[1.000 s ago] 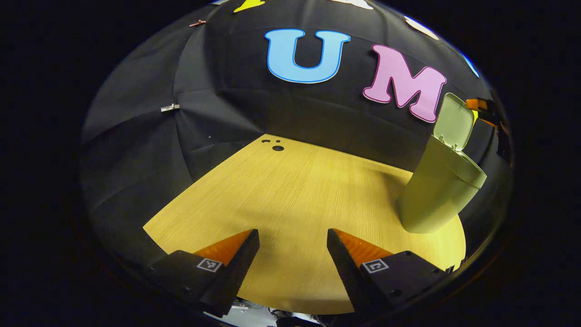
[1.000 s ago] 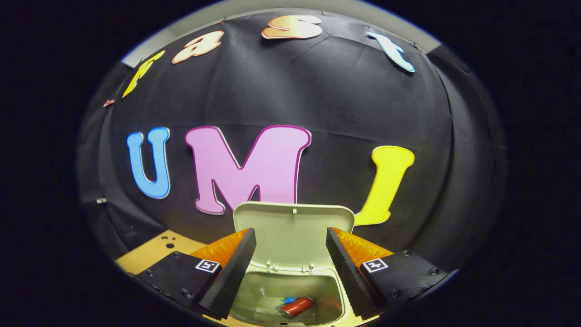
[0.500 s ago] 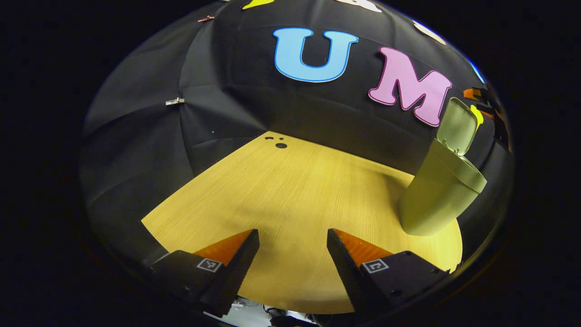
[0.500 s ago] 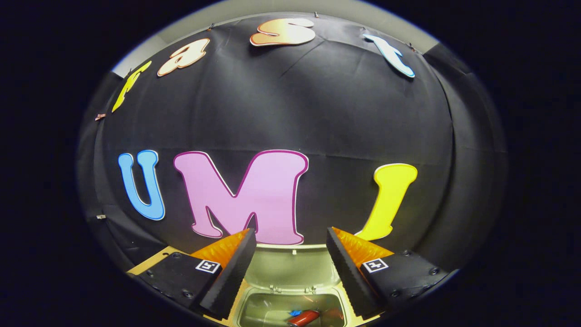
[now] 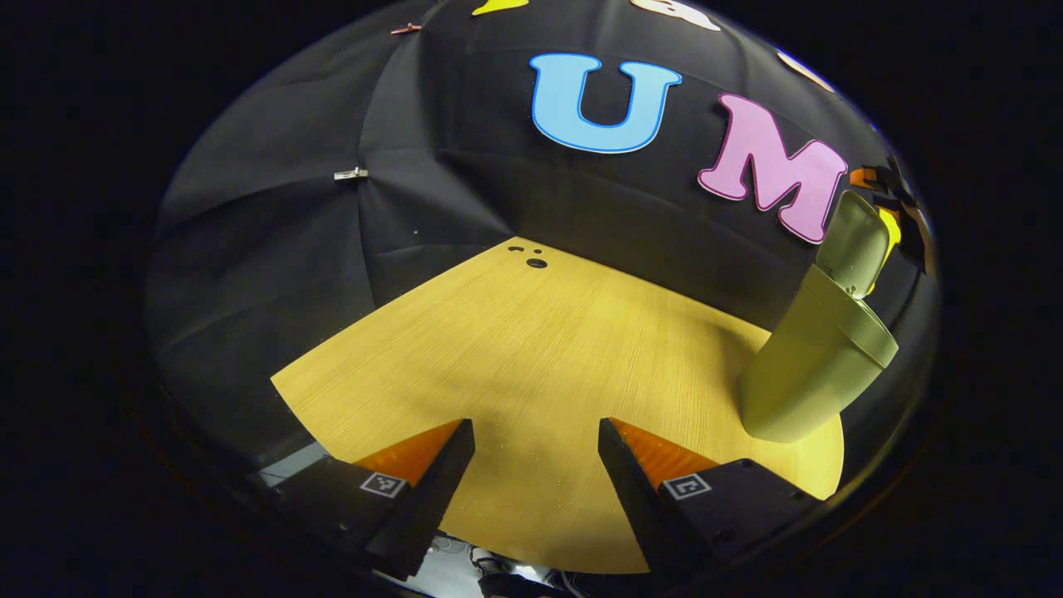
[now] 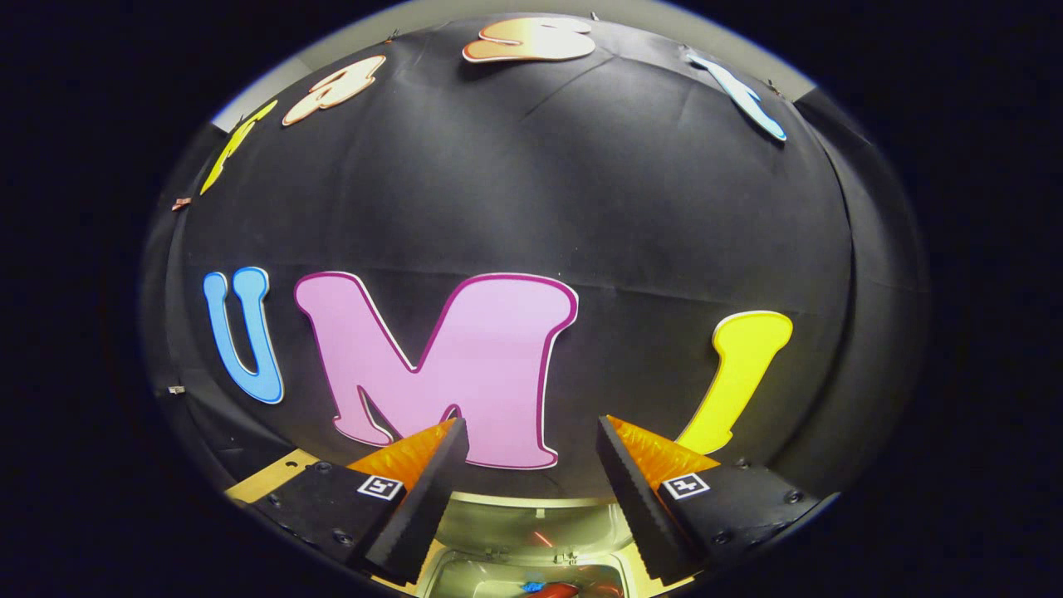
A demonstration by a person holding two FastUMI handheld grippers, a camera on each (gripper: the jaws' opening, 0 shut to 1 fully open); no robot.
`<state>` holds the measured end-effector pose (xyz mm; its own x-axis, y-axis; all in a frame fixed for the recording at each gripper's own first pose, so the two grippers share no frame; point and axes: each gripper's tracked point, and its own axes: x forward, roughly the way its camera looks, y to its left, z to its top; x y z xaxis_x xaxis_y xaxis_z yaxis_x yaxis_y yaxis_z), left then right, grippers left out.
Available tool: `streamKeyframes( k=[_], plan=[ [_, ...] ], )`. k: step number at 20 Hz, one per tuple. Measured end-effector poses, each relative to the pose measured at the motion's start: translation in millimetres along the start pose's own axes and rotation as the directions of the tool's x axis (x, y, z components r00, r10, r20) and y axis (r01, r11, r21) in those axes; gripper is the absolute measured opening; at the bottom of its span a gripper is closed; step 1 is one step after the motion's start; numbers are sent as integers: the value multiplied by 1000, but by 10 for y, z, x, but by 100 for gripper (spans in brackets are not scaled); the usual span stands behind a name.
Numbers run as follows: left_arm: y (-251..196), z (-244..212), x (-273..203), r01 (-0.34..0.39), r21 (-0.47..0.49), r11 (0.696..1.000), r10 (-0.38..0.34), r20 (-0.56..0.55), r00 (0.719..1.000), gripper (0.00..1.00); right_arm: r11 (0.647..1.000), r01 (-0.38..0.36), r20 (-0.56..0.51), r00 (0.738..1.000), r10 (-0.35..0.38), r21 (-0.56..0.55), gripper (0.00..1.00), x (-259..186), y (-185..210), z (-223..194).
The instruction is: Press the lid of the desktop garbage bin to open it, pick up the crumpled paper on the desktop and throw it into the bin, then pick up the pop can on the desktop and drop it into the bin, and finally close the garbage bin lid.
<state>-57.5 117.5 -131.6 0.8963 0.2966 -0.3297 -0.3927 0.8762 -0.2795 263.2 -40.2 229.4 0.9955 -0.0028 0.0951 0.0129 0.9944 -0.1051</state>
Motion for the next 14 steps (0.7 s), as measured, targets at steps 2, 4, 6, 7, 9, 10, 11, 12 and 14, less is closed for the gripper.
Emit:
streamKeyframes(
  k=[2,4,6,7,9,10,11,12,14],
  plan=[
    [5,31,-3,-21,12,1000,21,10,1000,96,1000,-9,-34,999,9,5,97,47,5,-126],
    [-55,126,-5,-12,41,999,11,31,999,96,1000,-6,-68,998,5,-14,97,70,-54,-239],
    [-112,227,8,1,72,997,-5,51,999,96,1000,-8,-69,998,8,-3,97,58,-21,-225],
    [-147,272,17,10,81,997,-14,58,998,96,1000,-11,-77,997,10,-5,96,24,-2,-219],
    [-227,368,3,33,86,996,-39,66,997,96,1000,-10,-85,996,10,0,97,-56,-16,-236],
    [-276,420,-12,49,88,995,-56,74,996,96,1000,-13,-89,996,13,3,96,-107,0,-253],
    [-317,480,-21,64,95,993,-71,82,994,96,1000,-12,-92,996,12,7,96,-161,12,-277],
    [-349,517,-23,77,107,991,-86,88,992,96,1000,-9,-95,995,10,11,95,-230,8,-292],
    [-403,582,-13,102,141,985,-116,96,989,96,1000,-6,-100,995,9,24,95,-408,-1,-352]
  ],
)
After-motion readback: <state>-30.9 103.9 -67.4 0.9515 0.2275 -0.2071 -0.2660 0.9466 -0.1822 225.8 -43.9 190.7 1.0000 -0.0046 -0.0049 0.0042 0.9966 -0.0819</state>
